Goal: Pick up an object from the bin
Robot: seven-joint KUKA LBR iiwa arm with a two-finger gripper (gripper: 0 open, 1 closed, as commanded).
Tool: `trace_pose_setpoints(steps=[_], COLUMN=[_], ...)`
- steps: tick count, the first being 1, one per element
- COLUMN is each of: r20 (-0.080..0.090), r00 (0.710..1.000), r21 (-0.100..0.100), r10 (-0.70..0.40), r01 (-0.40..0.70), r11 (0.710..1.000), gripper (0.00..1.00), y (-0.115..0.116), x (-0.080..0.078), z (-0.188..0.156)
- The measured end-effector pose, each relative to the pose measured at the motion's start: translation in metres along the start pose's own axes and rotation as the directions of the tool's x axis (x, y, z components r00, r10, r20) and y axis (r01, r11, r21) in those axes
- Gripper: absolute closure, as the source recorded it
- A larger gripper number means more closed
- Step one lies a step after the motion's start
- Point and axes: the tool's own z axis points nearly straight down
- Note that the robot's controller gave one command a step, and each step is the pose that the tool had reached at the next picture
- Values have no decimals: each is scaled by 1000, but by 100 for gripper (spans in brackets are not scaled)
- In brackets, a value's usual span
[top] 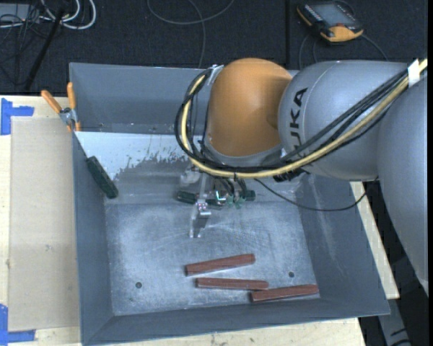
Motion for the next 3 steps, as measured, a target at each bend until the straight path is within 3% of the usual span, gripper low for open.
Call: trace_pose_setpoints(steps=[1,2,3], r20=[8,12,1], r00=[1000,1000,1000], r21=[-1,-2,0], r10=[3,19,23], r01=[-3,-19,-23], r11=[1000,1000,1000], gripper=[0,0,0], y=[0,-30,-63], x=[-2,43,78], z=[-4,49,76])
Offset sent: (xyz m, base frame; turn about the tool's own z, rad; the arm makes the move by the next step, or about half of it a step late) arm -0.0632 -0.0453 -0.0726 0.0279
